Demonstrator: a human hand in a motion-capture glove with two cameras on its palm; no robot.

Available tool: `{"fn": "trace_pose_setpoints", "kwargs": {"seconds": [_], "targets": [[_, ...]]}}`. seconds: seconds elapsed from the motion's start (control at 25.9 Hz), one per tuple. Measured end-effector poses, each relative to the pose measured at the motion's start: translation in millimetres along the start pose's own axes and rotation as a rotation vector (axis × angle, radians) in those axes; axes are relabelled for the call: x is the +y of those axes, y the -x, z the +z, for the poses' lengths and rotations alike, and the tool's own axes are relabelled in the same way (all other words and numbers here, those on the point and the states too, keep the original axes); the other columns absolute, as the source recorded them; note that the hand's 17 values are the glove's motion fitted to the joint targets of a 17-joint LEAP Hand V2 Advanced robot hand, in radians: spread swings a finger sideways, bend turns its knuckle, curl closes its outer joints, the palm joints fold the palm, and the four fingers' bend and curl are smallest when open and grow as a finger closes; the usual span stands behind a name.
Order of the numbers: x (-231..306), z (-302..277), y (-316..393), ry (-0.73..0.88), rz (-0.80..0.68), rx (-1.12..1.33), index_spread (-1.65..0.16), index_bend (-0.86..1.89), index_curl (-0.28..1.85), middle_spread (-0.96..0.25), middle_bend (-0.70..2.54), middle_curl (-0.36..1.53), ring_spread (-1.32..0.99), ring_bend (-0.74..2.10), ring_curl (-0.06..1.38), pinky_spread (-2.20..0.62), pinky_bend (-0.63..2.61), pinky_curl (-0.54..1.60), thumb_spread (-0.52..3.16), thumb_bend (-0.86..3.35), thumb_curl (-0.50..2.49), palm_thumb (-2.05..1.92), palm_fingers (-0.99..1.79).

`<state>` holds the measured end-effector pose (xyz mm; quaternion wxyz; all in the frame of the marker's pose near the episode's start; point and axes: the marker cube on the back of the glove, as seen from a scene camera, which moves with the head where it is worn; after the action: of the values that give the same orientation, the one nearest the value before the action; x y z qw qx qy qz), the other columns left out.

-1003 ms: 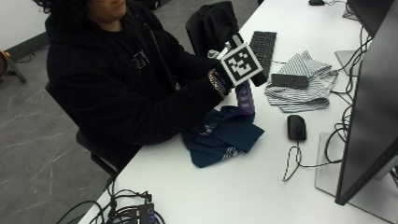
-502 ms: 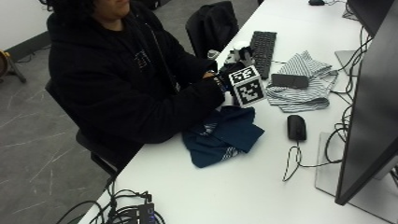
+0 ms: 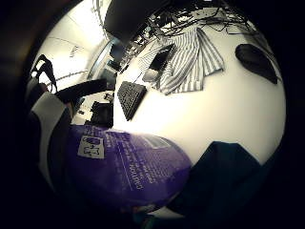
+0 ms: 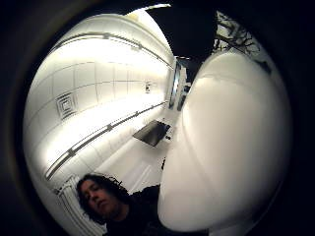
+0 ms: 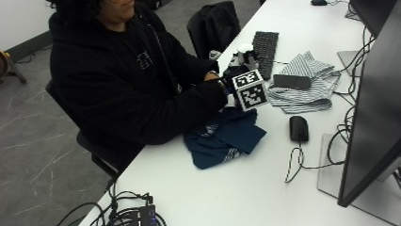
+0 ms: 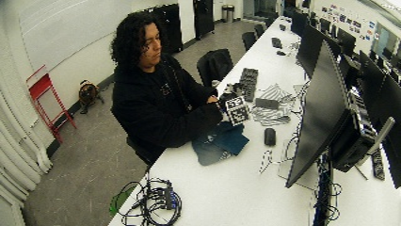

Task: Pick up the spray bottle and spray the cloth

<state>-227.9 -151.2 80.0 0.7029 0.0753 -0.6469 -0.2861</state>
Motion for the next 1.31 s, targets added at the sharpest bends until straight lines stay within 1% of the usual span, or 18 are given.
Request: {"fn": "trace_pose_setpoints", "kwargs": {"seconds": [0.73, 0.89, 1.0, 1.08, 1.16, 1.23, 1.31], "targets": [[-3.8, -0.3, -7.4, 0.022, 0.006, 0.002, -0.32, 0.20, 0.52, -0.23, 0.51, 0.48, -0.26, 0.53, 0.45, -0.35, 0.41, 0.38, 0.20, -0.04, 0.77, 0.94, 1.36], [-3.4, -2.0, -8.0, 0.072, 0.014, -0.005, -0.32, 0.20, 0.52, -0.23, 0.52, 0.48, -0.26, 0.53, 0.45, -0.35, 0.41, 0.38, 0.21, -0.04, 0.77, 0.94, 1.36], [-1.0, -5.3, -10.0, 0.163, 0.032, 0.017, -0.33, 0.18, 0.51, -0.23, 0.51, 0.48, -0.26, 0.51, 0.44, -0.34, 0.43, 0.39, 0.22, -0.05, 0.77, 0.92, 1.33], [1.3, -13.5, -10.9, 0.226, 0.046, 0.071, -0.33, 0.14, 0.49, -0.23, 0.47, 0.47, -0.25, 0.50, 0.44, -0.31, 0.47, 0.40, 0.28, -0.05, 0.76, 0.91, 1.24], [4.1, -27.1, -10.8, 0.267, 0.057, 0.156, -0.33, 0.11, 0.47, -0.23, 0.44, 0.46, -0.25, 0.49, 0.43, -0.25, 0.43, 0.38, 0.39, -0.06, 0.74, 0.88, 1.08], [7.5, -45.2, -10.4, 0.289, 0.075, 0.271, -0.34, 0.04, 0.43, -0.22, 0.42, 0.45, -0.23, 0.48, 0.43, -0.18, 0.40, 0.39, 0.51, -0.06, 0.70, 0.84, 0.91], [11.5, -66.2, -11.4, 0.302, 0.109, 0.423, -0.35, 0.03, 0.41, -0.20, 0.39, 0.45, -0.22, 0.46, 0.44, -0.13, 0.42, 0.41, 0.59, -0.09, 0.67, 0.77, 0.75]]}}
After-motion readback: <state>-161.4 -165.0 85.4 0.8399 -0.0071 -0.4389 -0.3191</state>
